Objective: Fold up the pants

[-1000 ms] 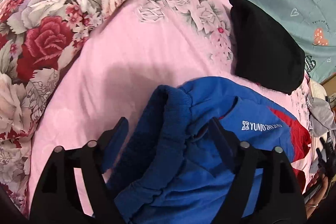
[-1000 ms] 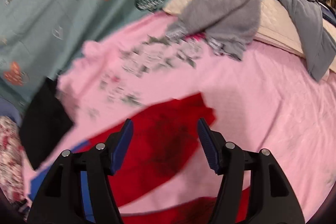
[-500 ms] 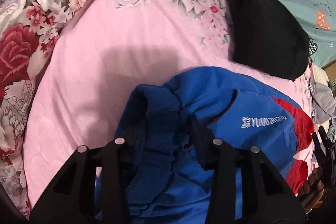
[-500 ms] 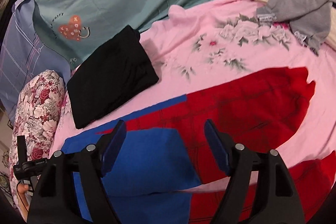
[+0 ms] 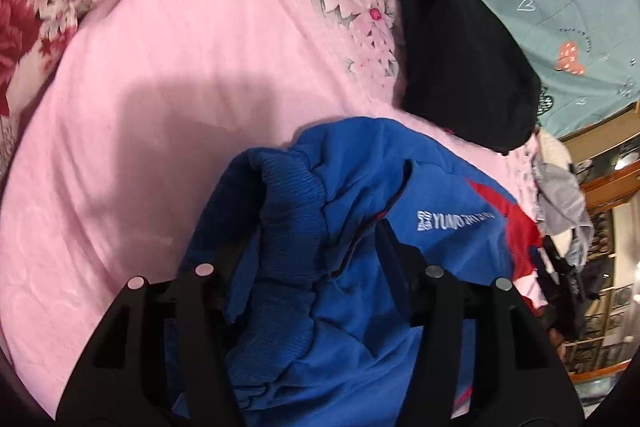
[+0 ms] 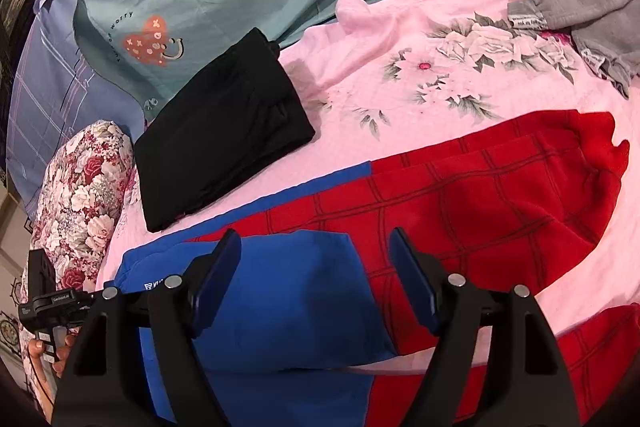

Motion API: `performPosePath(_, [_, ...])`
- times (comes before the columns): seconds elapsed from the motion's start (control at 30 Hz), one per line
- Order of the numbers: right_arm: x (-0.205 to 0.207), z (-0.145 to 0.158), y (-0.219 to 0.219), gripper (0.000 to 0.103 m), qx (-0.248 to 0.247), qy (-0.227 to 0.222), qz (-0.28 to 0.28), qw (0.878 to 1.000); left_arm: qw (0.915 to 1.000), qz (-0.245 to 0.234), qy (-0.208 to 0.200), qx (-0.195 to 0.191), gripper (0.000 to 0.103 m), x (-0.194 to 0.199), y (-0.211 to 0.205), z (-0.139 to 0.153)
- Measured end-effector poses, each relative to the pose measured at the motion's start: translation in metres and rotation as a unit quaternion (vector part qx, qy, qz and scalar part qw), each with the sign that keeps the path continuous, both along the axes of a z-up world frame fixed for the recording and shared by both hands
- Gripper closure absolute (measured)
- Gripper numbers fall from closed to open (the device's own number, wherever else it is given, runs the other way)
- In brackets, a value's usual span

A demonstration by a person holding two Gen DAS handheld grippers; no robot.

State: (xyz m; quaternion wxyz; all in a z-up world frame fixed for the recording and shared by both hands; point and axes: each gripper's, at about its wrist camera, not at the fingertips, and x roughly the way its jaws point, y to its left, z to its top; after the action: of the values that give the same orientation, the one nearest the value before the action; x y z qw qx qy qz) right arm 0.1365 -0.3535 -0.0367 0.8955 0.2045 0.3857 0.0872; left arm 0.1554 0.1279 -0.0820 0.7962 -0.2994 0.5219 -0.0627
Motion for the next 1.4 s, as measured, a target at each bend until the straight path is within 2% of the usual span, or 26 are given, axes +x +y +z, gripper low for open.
performPosePath(0.33, [-0.002,0.000,0.002,0.026,-0.004,-0.010,0.010,1.000,0.9998,0.004,0.015,-0.013,0.044,-0.005,0.008,-0.003])
performPosePath(0.47, [-0.001,-0.001,0.005,0.026,-0.008,-0.014,0.013,1.000,0.9995,0.003,0.013,-0.028,0.048,-0.007,0.010,-0.005])
performPosePath(0.5, [-0.001,-0.001,0.006,0.026,-0.007,-0.013,0.015,1.000,0.9993,0.005,0.010,-0.035,0.066,-0.006,0.011,-0.005])
performPosePath(0.53, [-0.001,-0.002,0.007,0.026,-0.007,-0.013,0.017,1.000,0.9988,-0.001,0.010,-0.048,0.070,-0.005,0.010,-0.007])
performPosePath(0.6, [-0.001,-0.002,0.008,0.026,-0.010,-0.014,0.019,1.000,0.9977,-0.006,0.004,-0.068,0.071,-0.002,0.008,-0.007])
performPosePath(0.7, [-0.002,-0.001,0.008,0.026,-0.013,-0.019,0.017,1.000,0.9975,-0.005,-0.016,-0.068,0.071,0.001,0.006,-0.003])
performPosePath(0.8, [-0.002,-0.002,0.006,0.026,-0.014,-0.020,0.013,1.000,0.9925,-0.005,-0.026,-0.119,0.070,0.002,0.008,-0.008])
performPosePath(0.9, [-0.001,-0.005,0.006,0.026,-0.016,-0.013,0.012,1.000,0.9868,0.005,-0.042,-0.157,0.053,0.000,0.013,-0.011])
performPosePath(1.0, [0.000,-0.007,0.007,0.026,-0.017,-0.010,0.015,1.000,0.9842,0.032,-0.034,-0.171,0.054,0.001,0.019,-0.018])
performPosePath(1.03, [0.000,-0.007,0.008,0.026,-0.019,-0.011,0.017,1.000,0.9868,0.039,-0.026,-0.155,0.071,0.002,0.019,-0.018])
performPosePath(1.07, [-0.001,-0.007,0.008,0.026,-0.020,-0.012,0.018,1.000,0.9902,0.045,-0.018,-0.131,0.085,0.002,0.018,-0.018])
performPosePath(1.1, [-0.001,-0.006,0.009,0.026,-0.023,-0.014,0.019,0.999,0.9952,0.047,-0.006,-0.086,0.090,0.003,0.016,-0.015])
performPosePath(1.2, [-0.001,-0.007,0.009,0.026,-0.026,-0.014,0.018,0.999,0.9979,0.064,-0.013,0.005,0.094,0.001,0.012,0.002])
performPosePath(1.23, [0.000,-0.007,0.009,0.026,-0.026,-0.013,0.018,0.999,0.9958,0.070,-0.027,0.052,0.096,0.000,0.009,0.016])
performPosePath(1.33, [-0.001,-0.006,0.009,0.026,-0.027,-0.015,0.017,0.999,0.9871,0.082,-0.068,0.120,0.096,-0.002,0.008,0.050])
performPosePath(1.4, [0.000,-0.007,0.010,0.026,-0.030,-0.014,0.018,0.999,0.9795,0.080,-0.070,0.170,0.096,0.007,0.005,0.057])
